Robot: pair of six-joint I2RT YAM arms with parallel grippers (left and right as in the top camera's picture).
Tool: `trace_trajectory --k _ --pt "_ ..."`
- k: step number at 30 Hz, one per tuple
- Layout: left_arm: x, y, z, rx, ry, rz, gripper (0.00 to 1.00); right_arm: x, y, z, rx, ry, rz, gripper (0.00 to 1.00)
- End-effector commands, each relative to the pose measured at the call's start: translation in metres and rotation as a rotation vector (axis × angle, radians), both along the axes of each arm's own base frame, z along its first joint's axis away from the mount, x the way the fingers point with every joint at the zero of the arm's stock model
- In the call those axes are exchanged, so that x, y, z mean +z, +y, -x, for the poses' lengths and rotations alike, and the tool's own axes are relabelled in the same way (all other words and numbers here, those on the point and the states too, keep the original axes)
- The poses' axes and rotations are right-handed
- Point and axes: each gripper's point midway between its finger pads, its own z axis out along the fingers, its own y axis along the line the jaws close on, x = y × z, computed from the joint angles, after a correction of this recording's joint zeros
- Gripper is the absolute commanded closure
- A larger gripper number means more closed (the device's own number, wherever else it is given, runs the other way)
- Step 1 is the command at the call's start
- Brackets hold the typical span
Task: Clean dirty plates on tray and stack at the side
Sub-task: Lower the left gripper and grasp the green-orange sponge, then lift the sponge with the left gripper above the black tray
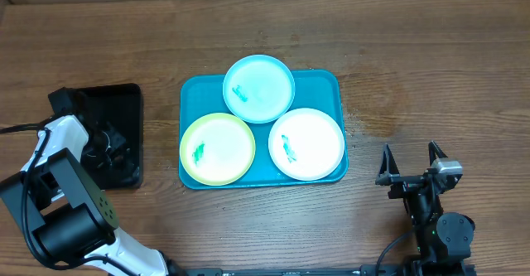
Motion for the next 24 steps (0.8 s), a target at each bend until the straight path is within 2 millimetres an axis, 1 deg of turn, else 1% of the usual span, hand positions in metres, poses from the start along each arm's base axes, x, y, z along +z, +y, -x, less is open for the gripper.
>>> trace_trajectory --k 1,2,3,4,5,6,8,14,19,21,24 --pt "-0.007 0.002 -0.002 -0.012 0.012 0.002 0.96 -0.002 -0.001 0.0 -0.006 -0.003 -0.004 0.0" --pt "-0.007 0.003 -0.004 -0.012 0.005 -0.002 0.96 -0.002 -0.001 0.0 -0.006 -0.003 -0.004 0.0" --pt "-0.006 0.004 -0.005 -0.012 -0.002 -0.006 0.85 -0.002 -0.001 0.0 -0.006 -0.003 -0.004 0.0" --pt "-0.006 0.005 -0.008 -0.011 -0.012 -0.015 0.65 -0.002 -0.001 0.0 -0.006 -0.003 -0.004 0.0" --pt "-0.005 0.007 -0.011 -0.011 -0.023 -0.022 0.35 -0.002 -0.001 0.0 -0.006 -0.003 -0.004 0.0" --pt "-0.005 0.009 -0.014 -0.011 -0.036 -0.032 0.16 -0.002 -0.001 0.0 -0.006 -0.003 -0.004 0.0" --pt "-0.003 0.015 -0.021 -0.009 -0.064 -0.056 0.0 -0.002 -0.001 0.0 -0.006 -0.003 -0.004 0.0" --pt "0.003 0.026 -0.038 -0.006 -0.133 -0.108 0.0 -0.002 -0.001 0.0 -0.006 -0.003 -0.004 0.0" --pt "0.006 0.031 -0.046 -0.005 -0.169 -0.128 0.0 -0.002 -0.001 0.0 -0.006 -0.003 -0.004 0.0" --pt "0.005 0.031 -0.046 -0.005 -0.169 -0.127 0.0 -0.002 -0.001 0.0 -0.006 -0.003 -0.004 0.0" --pt "-0.003 0.03 -0.046 -0.013 -0.154 -0.12 0.0 -0.002 -0.001 0.0 -0.006 -0.003 -0.004 0.0"
